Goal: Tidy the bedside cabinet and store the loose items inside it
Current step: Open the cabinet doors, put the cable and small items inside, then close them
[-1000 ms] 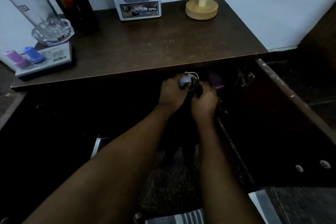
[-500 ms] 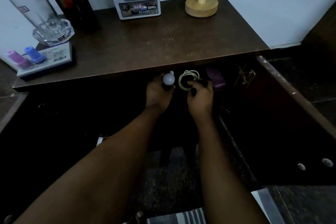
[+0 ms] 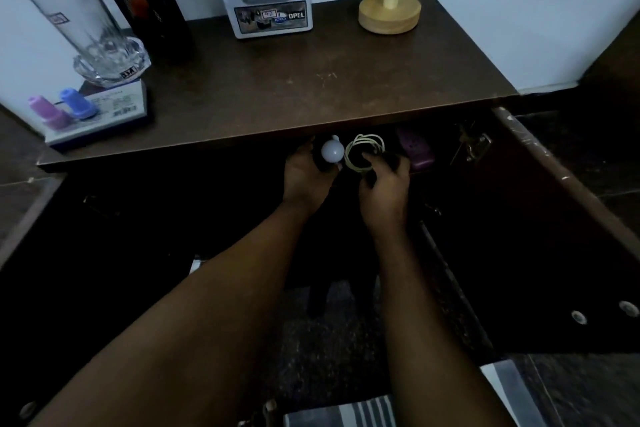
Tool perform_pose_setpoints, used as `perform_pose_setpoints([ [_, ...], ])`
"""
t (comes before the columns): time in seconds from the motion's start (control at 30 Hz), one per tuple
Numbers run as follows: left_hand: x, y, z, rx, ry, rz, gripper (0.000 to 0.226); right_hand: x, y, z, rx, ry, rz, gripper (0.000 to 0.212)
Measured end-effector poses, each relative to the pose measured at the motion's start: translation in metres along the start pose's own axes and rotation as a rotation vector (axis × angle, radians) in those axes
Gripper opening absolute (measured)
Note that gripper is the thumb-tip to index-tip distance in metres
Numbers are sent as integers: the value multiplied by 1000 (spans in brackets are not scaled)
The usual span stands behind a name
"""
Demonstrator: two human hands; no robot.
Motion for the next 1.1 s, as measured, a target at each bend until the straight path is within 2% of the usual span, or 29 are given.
perform_pose_setpoints([
  [0.1,-5,-6,9,-32,-18,-49,34,10,-1,5,-7,-22,-6,50],
  [0.2,-8,-25,34,-148,6,-153,32,27,2,12,11,-69,-23,49],
  [0.3,-22,-58,65,-200,9,-142,19,58,11,22,89,-144,-201,41],
  [0.37,-36,-89,80,-270,154,-218,15,87,8,35,102,-199,-341,28],
  [0.43,-53,-121,88,-376,321,-409,26,112,1,48,-5,-293,-415,22],
  [0.47,-61,-138,89,-432,343,-473,32,126,-6,55,-86,-361,-432,25],
  [0.57,-90,-189,79,-590,315,-510,43,171,-18,70,-243,-528,-490,26],
  [0.63,-100,-233,60,-733,229,-424,45,208,-22,76,-267,-590,-487,20],
  [0.67,-102,-257,49,-825,156,-333,44,228,-21,73,-233,-605,-484,17],
  [0.73,-98,-302,29,-957,-19,-108,49,264,-10,58,-31,-522,-467,20],
  [0.77,-97,-319,21,-951,-128,-17,53,280,-3,48,109,-433,-415,30],
  [0.83,-83,-336,9,-779,-346,79,58,303,13,33,377,-301,-188,53],
  [0.9,-67,-339,1,-593,-472,132,55,320,28,27,550,-318,44,65],
  [1.0,-48,-337,-1,-468,-492,128,38,334,53,29,707,-309,198,62],
  [1.1,-42,-333,-6,-407,-468,92,30,336,65,35,681,-247,236,57],
])
Point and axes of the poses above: each hand's wrist, its own z-axis away from the middle knuckle, its own y-axis out of the palm, x = y × z, the point moved 3 cm from there along -z, towards the middle knuckle, and after that the axes turned 6 degrees about z, right-handed, at the moved point
